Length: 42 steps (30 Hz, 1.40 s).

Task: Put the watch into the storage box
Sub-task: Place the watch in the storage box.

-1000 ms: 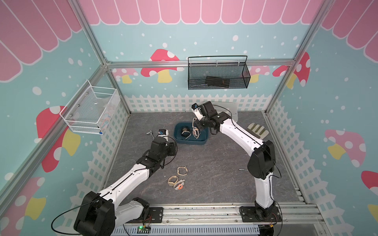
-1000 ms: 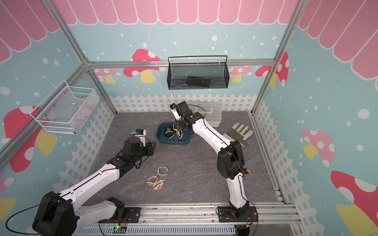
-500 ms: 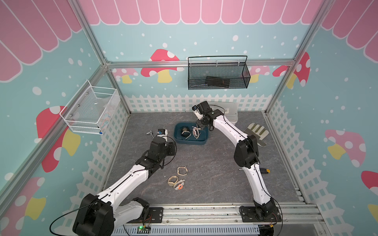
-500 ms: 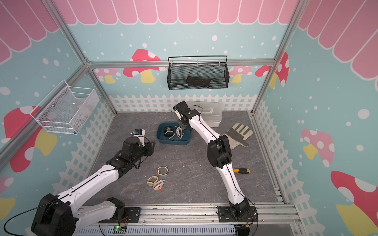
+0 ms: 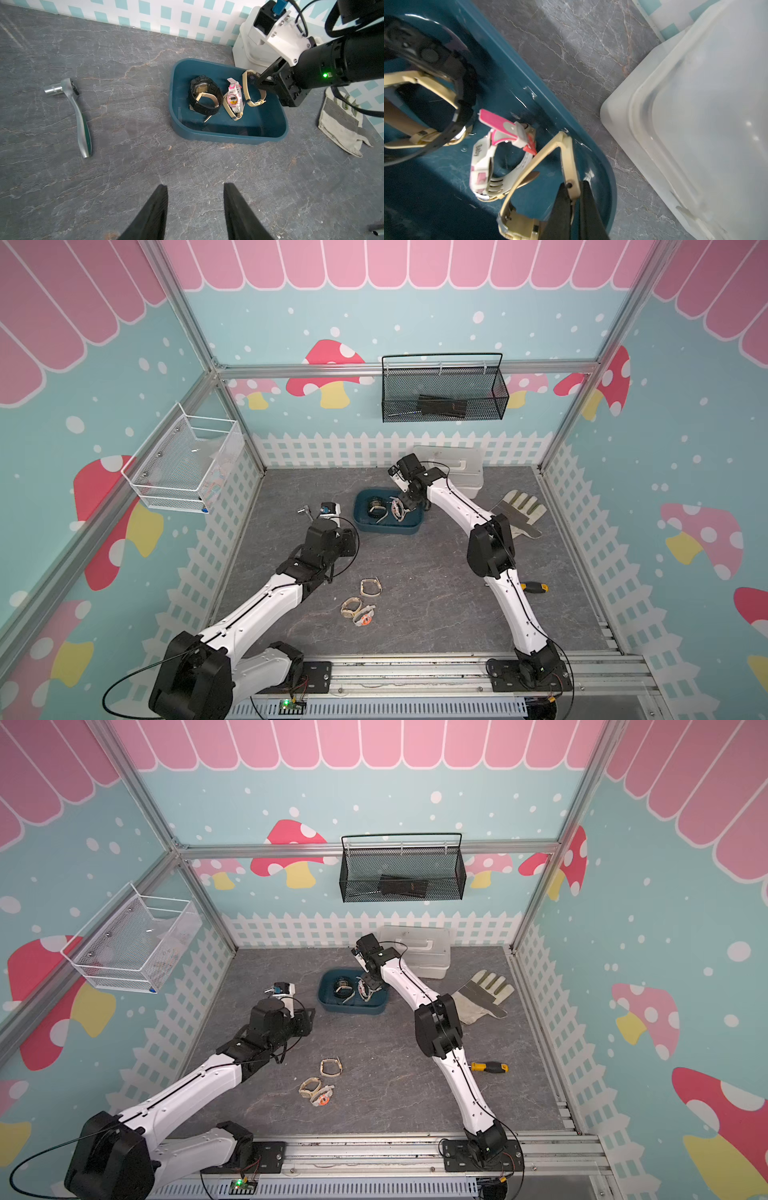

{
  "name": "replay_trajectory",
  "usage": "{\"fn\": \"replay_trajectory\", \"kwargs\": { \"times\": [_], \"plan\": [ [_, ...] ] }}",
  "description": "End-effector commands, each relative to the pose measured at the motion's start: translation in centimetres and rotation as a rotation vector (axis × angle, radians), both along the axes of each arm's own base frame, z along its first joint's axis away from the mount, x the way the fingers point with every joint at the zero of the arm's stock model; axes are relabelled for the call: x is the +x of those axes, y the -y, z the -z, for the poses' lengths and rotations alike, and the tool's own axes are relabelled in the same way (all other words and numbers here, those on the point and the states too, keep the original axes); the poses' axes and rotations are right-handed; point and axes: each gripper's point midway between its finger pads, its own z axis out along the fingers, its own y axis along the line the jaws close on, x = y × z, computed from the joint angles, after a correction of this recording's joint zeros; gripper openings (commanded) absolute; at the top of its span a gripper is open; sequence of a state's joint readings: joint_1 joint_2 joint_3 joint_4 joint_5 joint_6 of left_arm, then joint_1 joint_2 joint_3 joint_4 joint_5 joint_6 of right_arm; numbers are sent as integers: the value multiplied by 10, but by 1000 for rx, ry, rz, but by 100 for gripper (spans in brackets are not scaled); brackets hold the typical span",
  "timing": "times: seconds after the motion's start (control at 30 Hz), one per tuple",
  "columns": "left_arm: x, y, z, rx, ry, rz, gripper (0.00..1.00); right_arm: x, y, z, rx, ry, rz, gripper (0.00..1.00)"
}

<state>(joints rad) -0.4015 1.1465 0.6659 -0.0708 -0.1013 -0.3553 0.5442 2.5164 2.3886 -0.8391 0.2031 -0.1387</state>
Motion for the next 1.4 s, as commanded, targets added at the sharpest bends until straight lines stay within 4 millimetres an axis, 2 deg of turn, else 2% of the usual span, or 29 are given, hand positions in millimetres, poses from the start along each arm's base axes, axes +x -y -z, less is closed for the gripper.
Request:
{"fn": "replay_trajectory", "kwargs": {
  "times": [0.0,0.3,0.4,0.63,0.73,0.87,1.03,1.17,1.3,1.37],
  "plan": [
    [-1,-1,3,24,-2,2,47,-1,0,20,-34,-25,-12,0],
    [-1,-3,4,30,-1,-2,47,-3,0,35,-43,-52,-21,0],
    [-2,-3,5,32,-3,0,47,-3,0,37,-40,-57,-22,4],
    [-2,-3,5,34,-2,-2,47,-4,-1,29,-27,-51,-21,14],
    [-1,-3,3,34,2,-2,47,-4,0,24,-27,-44,-23,22],
    [-1,-2,1,24,5,0,47,-5,0,15,-19,-36,-25,25],
    [1,1,-3,10,6,6,47,-8,-3,-11,12,-9,-28,26],
    [0,1,-8,-1,17,5,47,-17,-5,-55,57,42,-38,26],
    [-2,-1,-9,-2,21,-5,47,-42,-17,-96,105,95,-98,26],
    [-1,-6,-7,21,25,-20,48,-65,-29,-107,142,95,-163,28]
  ]
}}
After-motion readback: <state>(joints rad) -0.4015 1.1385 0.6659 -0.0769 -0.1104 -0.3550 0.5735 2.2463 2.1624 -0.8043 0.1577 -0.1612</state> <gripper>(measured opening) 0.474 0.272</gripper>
